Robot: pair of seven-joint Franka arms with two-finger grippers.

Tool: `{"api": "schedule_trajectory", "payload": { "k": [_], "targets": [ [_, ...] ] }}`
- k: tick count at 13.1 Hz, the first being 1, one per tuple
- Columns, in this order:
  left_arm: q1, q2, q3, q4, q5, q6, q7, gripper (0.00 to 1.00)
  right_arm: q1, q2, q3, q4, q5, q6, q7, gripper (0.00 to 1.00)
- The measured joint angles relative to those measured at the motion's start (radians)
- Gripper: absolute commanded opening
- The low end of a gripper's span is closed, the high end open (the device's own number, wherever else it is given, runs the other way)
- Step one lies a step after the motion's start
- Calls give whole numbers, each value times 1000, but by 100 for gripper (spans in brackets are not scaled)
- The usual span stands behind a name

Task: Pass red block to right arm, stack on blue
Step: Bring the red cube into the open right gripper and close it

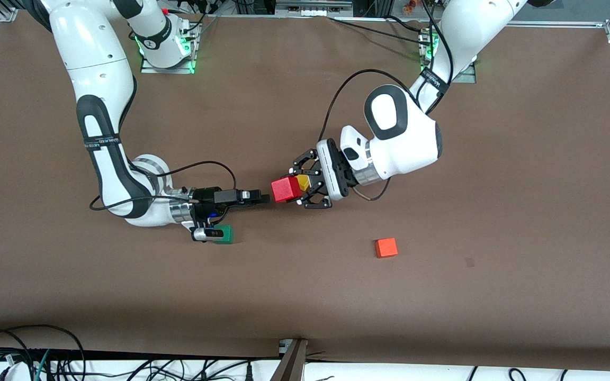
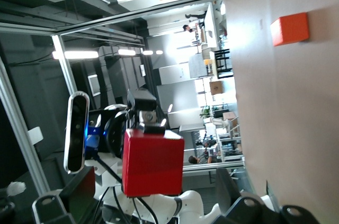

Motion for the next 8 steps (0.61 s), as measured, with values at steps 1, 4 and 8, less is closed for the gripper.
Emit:
{"api": "schedule_trajectory", "payload": {
  "k": [1,4,8],
  "targets": [
    [-3,3,0,2,-6,0,0,0,1,0,8,-10,16,-2,-13,100],
    [-11,12,0,13,-10,2,0,0,21,0,15,-25,60,-2,-25,100],
    [-13,25,0,23,-10,2,0,0,30,0,15,-32,84,-11,-25,90]
  ]
}}
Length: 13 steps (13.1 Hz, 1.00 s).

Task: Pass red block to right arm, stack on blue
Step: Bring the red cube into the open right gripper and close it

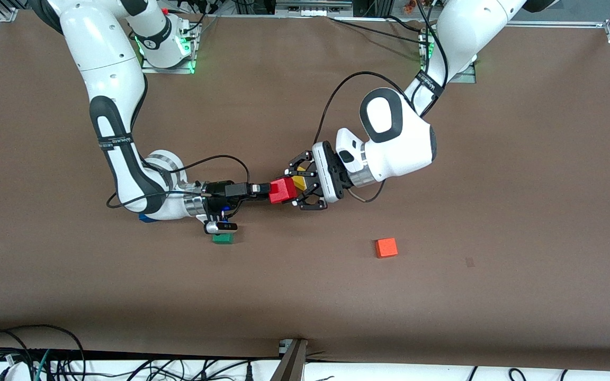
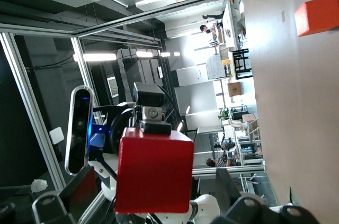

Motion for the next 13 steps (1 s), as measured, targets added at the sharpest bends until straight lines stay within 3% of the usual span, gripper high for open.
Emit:
{"api": "schedule_trajectory", "payload": {
  "k": [2,7,8,11,13],
  "targets": [
    [0,3,0,0,0,0,0,0,0,0,0,-4,2,-7,-1,71],
    [-1,4,0,2,0,1,0,0,-3,0,0,-5,12,-7,-1,73],
    [-1,5,0,4,0,1,0,5,-3,0,0,-5,20,-6,-1,73],
    [-1,5,0,11,0,4,0,0,-3,0,0,-5,45,-1,-2,70],
    [-1,5,0,11,0,4,0,0,-2,0,0,-5,47,5,-2,39]
  ]
}}
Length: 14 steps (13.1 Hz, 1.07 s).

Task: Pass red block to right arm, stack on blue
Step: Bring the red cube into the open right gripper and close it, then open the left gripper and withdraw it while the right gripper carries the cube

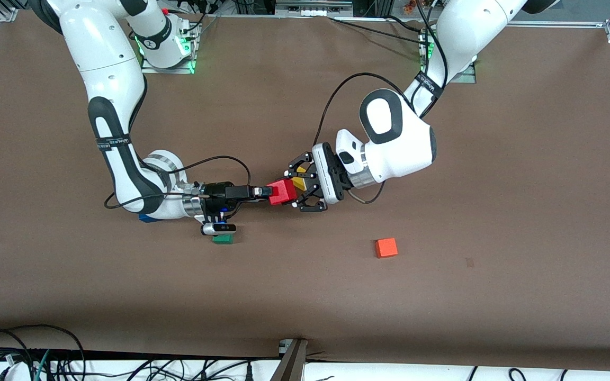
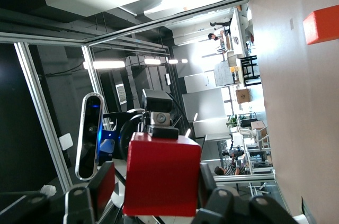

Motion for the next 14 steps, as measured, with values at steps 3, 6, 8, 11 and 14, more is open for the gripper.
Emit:
{"api": "schedule_trajectory", "payload": {
  "k": [3,6,8,11,14],
  "targets": [
    [0,0,1,3,0,2,7,99,0,0,0,-2,4,12,5,12],
    [-1,1,0,3,0,2,7,100,0,0,0,-2,5,12,-1,8],
    [-1,1,0,3,-1,1,6,100,0,-1,0,-2,5,12,-1,8],
    [0,1,-1,3,-2,1,3,100,0,-1,-1,-2,5,12,-1,8],
    [15,-16,-1,-14,-2,-4,1,100,-3,-7,-15,0,5,12,-1,8]
  ]
}}
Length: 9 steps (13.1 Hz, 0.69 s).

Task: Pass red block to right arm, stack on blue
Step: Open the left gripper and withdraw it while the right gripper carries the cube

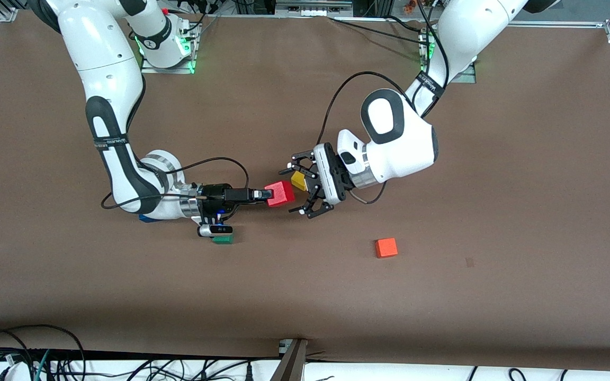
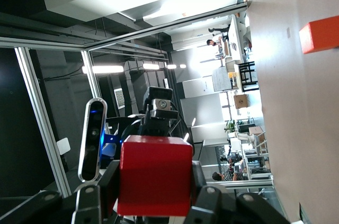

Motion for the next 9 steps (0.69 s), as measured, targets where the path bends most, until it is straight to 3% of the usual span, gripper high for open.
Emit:
{"api": "schedule_trajectory", "payload": {
  "k": [4,7,9],
  "targets": [
    [103,-67,1,-66,0,-179,-2,100,-1,-7,-49,11,-45,9,-2,8],
    [196,-104,5,-128,38,-340,-23,100,-2,-43,-146,57,-260,21,25,7],
    [245,-116,5,-135,160,-441,-112,100,-3,-78,-213,128,-480,24,88,5]
  ]
}}
